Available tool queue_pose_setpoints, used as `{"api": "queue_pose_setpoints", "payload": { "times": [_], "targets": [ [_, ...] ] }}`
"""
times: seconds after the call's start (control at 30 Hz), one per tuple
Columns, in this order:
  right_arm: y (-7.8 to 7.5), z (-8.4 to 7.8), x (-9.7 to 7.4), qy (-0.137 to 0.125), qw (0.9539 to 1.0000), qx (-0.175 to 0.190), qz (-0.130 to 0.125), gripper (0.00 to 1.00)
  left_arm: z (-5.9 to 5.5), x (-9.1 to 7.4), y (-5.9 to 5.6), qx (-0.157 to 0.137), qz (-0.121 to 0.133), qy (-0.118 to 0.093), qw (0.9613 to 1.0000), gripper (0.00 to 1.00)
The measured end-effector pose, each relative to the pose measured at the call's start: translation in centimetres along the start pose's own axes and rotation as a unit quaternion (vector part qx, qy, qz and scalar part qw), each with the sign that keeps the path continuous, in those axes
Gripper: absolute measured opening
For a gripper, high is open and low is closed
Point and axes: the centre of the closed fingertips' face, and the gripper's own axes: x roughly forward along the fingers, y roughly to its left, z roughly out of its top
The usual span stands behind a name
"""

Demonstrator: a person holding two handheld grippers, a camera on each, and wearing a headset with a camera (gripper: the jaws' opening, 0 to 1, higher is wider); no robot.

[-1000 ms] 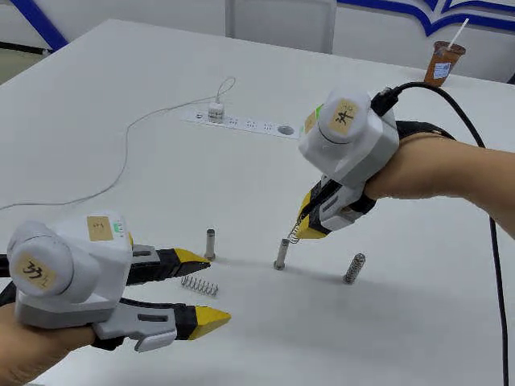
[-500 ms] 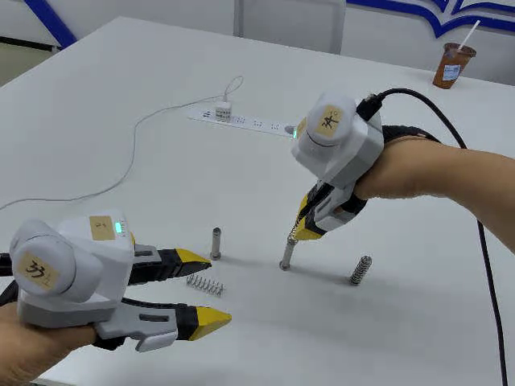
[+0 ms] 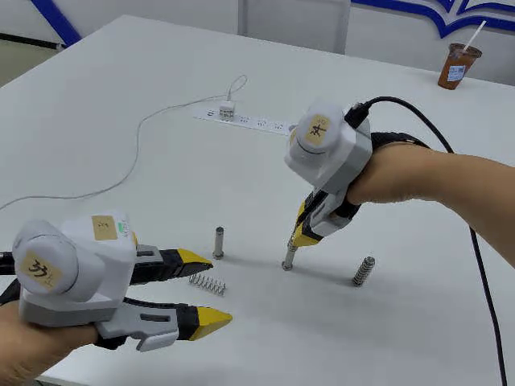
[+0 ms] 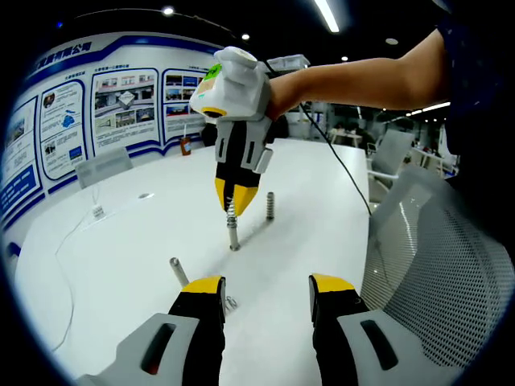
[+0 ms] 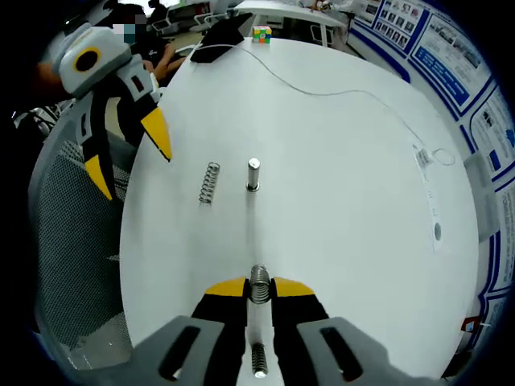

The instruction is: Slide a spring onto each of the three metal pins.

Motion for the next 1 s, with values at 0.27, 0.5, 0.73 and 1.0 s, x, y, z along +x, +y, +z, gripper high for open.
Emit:
{"api": "queue_pose_setpoints", "payload": {
  "times": [0.27, 0.5, 0.73, 1.0],
  "targets": [
    [-0.3, -0.3, 1.5, 0.011, 0.9998, 0.014, 0.007, 0.12, -0.2, -0.1, 0.0, -0.001, 0.001, 0.002, 1.0000, 0.43],
    [-0.5, -0.7, 2.7, 0.021, 0.9996, 0.016, 0.007, 0.12, -0.3, -0.2, 0.2, -0.002, 0.003, 0.003, 1.0000, 0.43],
    [-0.4, -1.1, 3.6, 0.022, 0.9994, 0.025, 0.002, 0.12, -0.5, -0.3, 0.3, -0.003, 0.005, 0.005, 1.0000, 0.42],
    [-0.4, -1.4, 3.8, 0.021, 0.9994, 0.028, -0.002, 0.13, -0.6, -0.3, 0.2, -0.004, 0.005, 0.005, 1.0000, 0.43]
  ]
}}
